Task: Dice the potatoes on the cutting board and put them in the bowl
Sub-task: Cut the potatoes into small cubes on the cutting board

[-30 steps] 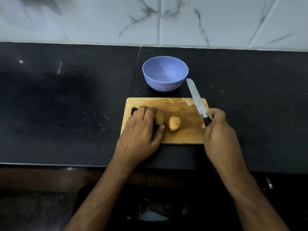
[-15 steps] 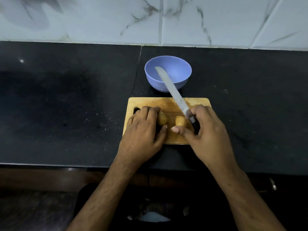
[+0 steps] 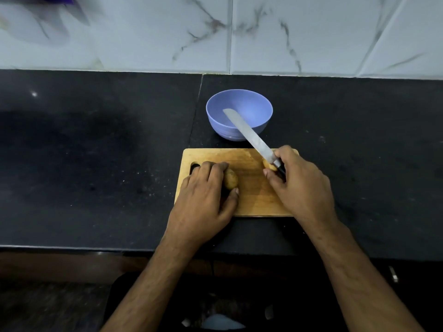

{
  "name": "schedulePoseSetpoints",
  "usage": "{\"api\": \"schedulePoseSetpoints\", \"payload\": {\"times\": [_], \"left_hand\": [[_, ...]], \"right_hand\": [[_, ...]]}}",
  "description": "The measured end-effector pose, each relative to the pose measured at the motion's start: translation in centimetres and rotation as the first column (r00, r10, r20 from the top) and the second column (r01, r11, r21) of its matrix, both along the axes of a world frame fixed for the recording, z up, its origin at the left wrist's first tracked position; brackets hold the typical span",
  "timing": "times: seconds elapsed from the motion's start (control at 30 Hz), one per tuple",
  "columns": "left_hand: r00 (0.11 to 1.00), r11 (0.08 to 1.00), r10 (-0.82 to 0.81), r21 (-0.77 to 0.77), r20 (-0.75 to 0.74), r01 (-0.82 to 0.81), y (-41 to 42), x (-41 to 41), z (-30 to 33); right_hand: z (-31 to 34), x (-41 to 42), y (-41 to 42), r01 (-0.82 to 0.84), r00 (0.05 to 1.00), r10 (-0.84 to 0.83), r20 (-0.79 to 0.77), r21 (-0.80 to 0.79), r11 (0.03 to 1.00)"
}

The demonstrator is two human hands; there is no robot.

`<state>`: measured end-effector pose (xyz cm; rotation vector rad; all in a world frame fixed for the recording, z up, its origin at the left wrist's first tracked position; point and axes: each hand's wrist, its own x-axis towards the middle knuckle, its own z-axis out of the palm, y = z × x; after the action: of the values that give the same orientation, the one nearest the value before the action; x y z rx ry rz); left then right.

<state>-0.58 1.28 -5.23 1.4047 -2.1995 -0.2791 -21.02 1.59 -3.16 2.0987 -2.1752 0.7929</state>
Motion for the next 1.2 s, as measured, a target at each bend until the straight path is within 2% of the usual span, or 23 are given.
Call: {"api": "schedulePoseSetpoints", "payload": {"times": [0.13, 0.23, 0.3, 0.37, 0.6, 0.7, 0.77, 0.93, 1.03, 1.1, 1.2], "left_hand": [[1.0, 1.0, -0.001, -0.002, -0.014, 0.001, 0.0, 0.0, 0.0], [1.0, 1.0, 0.003, -0.003, -0.031, -0.003, 0.0, 0.0, -0.1], [0.999, 1.0, 0.007, -0.004, -0.049, -0.007, 0.1, 0.0, -0.1], [0.997, 1.0, 0.012, 0.004, -0.076, -0.012, 0.0, 0.0, -0.2], [0.994, 0.998, -0.025, 0.056, -0.103, 0.031, 0.1, 0.1, 0.3], [0.993, 0.997, -0.047, 0.058, -0.112, 0.054, 0.0, 0.4, 0.4], [0.987, 0.998, -0.017, 0.059, -0.161, 0.027, -0.2, 0.5, 0.3], [0.947, 0.996, 0.045, 0.088, -0.318, -0.018, -0.4, 0.8, 0.3], [0.916, 0.993, 0.05, 0.119, -0.398, -0.003, -0.5, 1.1, 0.2], [0.902, 0.992, 0.051, 0.126, -0.428, 0.004, -0.6, 1.1, 0.2], [0.9, 0.996, 0.062, 0.084, -0.432, -0.028, -0.7, 1.0, 0.3]], "right_hand": [[-0.4, 0.2, 0.6, -0.042, 0.999, 0.04, -0.032, -0.079, 0.996], [0.2, 0.5, 1.6, -0.063, 0.995, 0.073, 0.06, -0.151, 0.986], [0.6, 1.1, 2.7, -0.072, 0.979, 0.101, 0.179, -0.159, 0.985], [1.0, 1.8, 3.6, -0.1, 0.947, 0.126, 0.295, -0.104, 0.99], [-0.2, 2.9, 3.7, -0.16, 0.935, 0.154, 0.319, -0.008, 0.987], [0.1, 2.4, 3.5, -0.195, 0.872, 0.138, 0.469, 0.074, 0.978], [0.5, 2.2, 3.6, -0.21, 0.853, 0.109, 0.511, 0.144, 0.967], [0.4, 3.0, 4.6, -0.129, 0.942, 0.056, 0.33, 0.206, 0.97], [0.9, 3.5, 5.2, -0.186, 0.93, 0.102, 0.352, 0.212, 0.959], [1.2, 3.7, 5.5, -0.198, 0.936, 0.118, 0.332, 0.219, 0.955], [1.3, 4.1, 5.8, -0.165, 0.971, 0.112, 0.21, 0.259, 0.952]]}}
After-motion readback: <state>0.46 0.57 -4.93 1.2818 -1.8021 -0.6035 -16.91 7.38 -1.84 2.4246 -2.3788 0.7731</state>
